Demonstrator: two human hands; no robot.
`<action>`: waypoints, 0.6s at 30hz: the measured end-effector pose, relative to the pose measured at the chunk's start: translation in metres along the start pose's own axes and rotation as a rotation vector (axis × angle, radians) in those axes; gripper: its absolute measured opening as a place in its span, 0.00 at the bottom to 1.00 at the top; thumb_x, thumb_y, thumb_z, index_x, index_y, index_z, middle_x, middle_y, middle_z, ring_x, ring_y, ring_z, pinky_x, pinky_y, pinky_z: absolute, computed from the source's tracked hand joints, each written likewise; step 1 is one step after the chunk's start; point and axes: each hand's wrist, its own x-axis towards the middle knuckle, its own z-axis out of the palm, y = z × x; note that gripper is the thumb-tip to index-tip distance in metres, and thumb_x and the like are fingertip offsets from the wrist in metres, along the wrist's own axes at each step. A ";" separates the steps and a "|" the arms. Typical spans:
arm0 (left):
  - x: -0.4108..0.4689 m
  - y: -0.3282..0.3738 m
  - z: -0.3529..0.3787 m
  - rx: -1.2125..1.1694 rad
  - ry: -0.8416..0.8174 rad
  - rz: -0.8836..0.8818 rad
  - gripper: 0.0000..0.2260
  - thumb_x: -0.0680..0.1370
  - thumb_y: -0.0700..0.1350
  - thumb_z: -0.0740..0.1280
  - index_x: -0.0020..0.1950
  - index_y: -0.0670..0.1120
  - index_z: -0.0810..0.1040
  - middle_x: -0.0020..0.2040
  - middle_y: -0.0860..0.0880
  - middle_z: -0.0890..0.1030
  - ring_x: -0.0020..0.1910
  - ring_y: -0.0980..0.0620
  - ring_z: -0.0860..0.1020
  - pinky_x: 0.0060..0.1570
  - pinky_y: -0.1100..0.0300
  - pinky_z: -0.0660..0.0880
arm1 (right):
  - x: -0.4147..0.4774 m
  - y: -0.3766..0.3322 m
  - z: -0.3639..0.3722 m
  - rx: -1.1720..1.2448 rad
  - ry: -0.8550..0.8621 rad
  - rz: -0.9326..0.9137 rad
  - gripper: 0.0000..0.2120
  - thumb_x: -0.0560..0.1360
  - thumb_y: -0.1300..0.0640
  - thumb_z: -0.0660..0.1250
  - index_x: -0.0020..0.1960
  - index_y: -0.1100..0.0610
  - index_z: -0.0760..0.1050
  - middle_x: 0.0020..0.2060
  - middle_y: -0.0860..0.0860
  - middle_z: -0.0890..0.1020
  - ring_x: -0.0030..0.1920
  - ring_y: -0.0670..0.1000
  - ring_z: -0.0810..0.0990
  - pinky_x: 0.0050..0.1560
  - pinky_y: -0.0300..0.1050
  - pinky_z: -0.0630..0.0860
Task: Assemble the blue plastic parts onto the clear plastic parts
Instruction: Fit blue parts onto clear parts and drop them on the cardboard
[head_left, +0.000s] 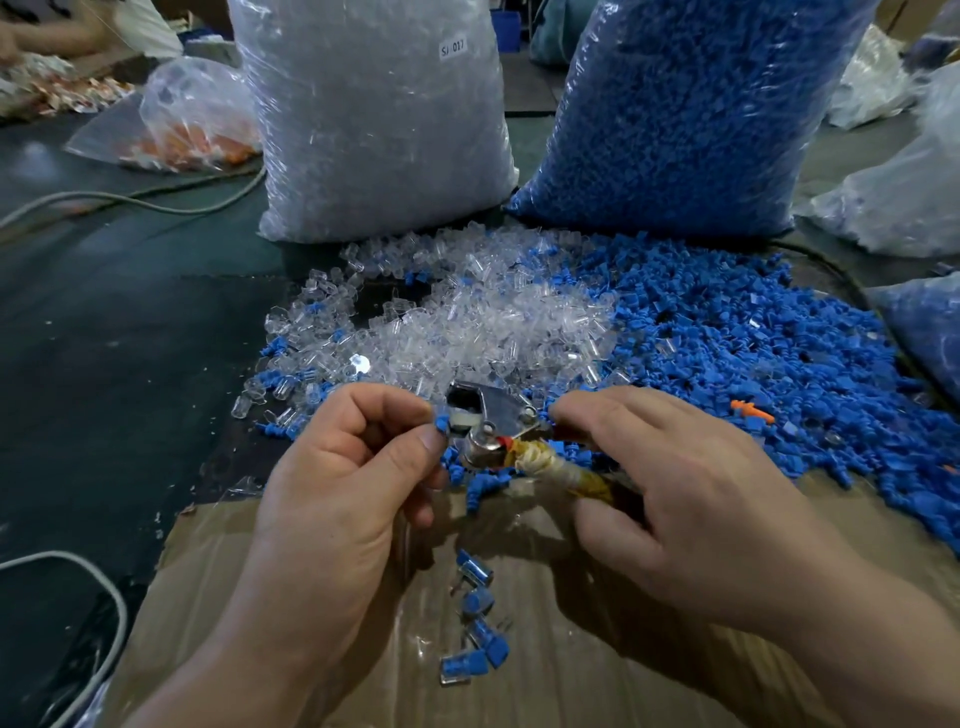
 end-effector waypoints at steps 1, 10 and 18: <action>0.000 0.000 -0.002 0.009 -0.007 0.013 0.07 0.70 0.42 0.73 0.46 0.51 0.83 0.36 0.45 0.81 0.32 0.53 0.77 0.27 0.64 0.74 | 0.000 0.001 0.000 -0.004 -0.001 0.005 0.27 0.70 0.43 0.58 0.67 0.50 0.72 0.55 0.46 0.80 0.54 0.49 0.77 0.49 0.45 0.75; -0.001 0.000 -0.001 0.054 -0.033 0.080 0.06 0.71 0.42 0.73 0.44 0.53 0.83 0.35 0.47 0.81 0.30 0.54 0.77 0.26 0.66 0.73 | -0.001 -0.002 0.004 -0.009 -0.003 -0.017 0.26 0.72 0.41 0.59 0.67 0.52 0.73 0.54 0.46 0.79 0.52 0.49 0.77 0.49 0.44 0.73; -0.005 0.003 0.002 0.048 -0.034 0.061 0.07 0.71 0.42 0.71 0.44 0.54 0.83 0.35 0.48 0.81 0.30 0.54 0.78 0.26 0.65 0.74 | 0.003 -0.005 0.002 -0.067 -0.039 0.011 0.22 0.71 0.38 0.56 0.58 0.47 0.77 0.41 0.42 0.78 0.42 0.48 0.77 0.39 0.41 0.66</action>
